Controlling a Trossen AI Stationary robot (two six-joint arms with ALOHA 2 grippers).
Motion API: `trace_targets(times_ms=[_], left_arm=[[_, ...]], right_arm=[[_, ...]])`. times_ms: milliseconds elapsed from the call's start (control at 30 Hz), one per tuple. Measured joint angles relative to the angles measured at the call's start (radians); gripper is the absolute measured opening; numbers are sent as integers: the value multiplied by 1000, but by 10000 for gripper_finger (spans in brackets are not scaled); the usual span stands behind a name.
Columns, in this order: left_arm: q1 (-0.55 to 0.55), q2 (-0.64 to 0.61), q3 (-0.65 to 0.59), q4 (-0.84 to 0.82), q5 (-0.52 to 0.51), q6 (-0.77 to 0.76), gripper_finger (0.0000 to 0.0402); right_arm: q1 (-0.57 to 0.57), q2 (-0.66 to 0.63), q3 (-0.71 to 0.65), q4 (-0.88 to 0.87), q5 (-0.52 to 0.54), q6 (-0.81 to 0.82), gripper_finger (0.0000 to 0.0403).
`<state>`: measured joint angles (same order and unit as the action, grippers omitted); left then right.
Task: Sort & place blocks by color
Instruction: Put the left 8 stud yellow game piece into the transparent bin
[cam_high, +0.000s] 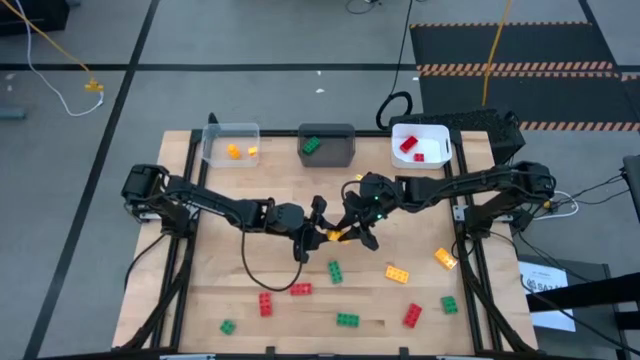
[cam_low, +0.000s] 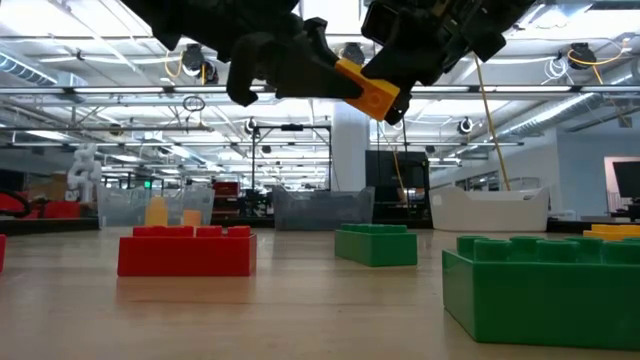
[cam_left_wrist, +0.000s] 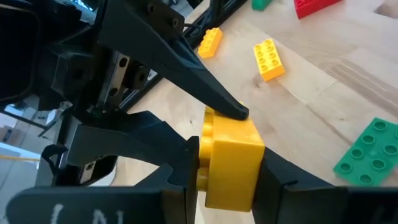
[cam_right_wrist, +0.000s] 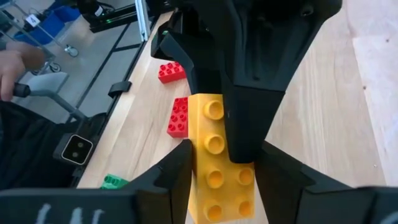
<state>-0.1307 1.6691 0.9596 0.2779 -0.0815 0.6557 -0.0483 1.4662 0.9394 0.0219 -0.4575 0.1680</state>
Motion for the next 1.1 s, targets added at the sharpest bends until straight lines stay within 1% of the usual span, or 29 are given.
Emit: trace_targets(times_ms=[100,300,367,467,567,667,767,833,900,1000,1100], left_arm=[[-1,0,0,-4,-10,-15,96],[0,-18,2,-40,-76,-23,96],[-2,-40,1,-78,-82,-26,96],[-7,-58,0,-90,-94,-45,96],[-7,-77,0,-147,-119,-57,96],[-6,-85,-2,-259,-224,-64,96],[4,-93,0,-318,-333,-78,96],[18,-107,-1,-378,-376,-141,96],[48,-114,-1,-403,-392,-247,96],[107,-147,-1,-491,-463,-458,96],[173,-180,0,-574,-504,-587,96]], right_arm=[[0,0,0,3,8,-4,149],[-2,-2,0,14,33,-25,184],[-6,-1,0,16,32,-30,198],[-16,-9,2,20,8,-30,218],[-19,-29,2,18,11,-31,235],[-24,-65,2,20,7,-31,246],[-29,-100,2,-11,11,-32,249],[-29,-125,2,-30,38,-42,248],[-29,-144,2,-55,63,-53,246],[-29,-162,1,-97,66,-50,243],[-29,-165,1,-110,66,-50,243]])
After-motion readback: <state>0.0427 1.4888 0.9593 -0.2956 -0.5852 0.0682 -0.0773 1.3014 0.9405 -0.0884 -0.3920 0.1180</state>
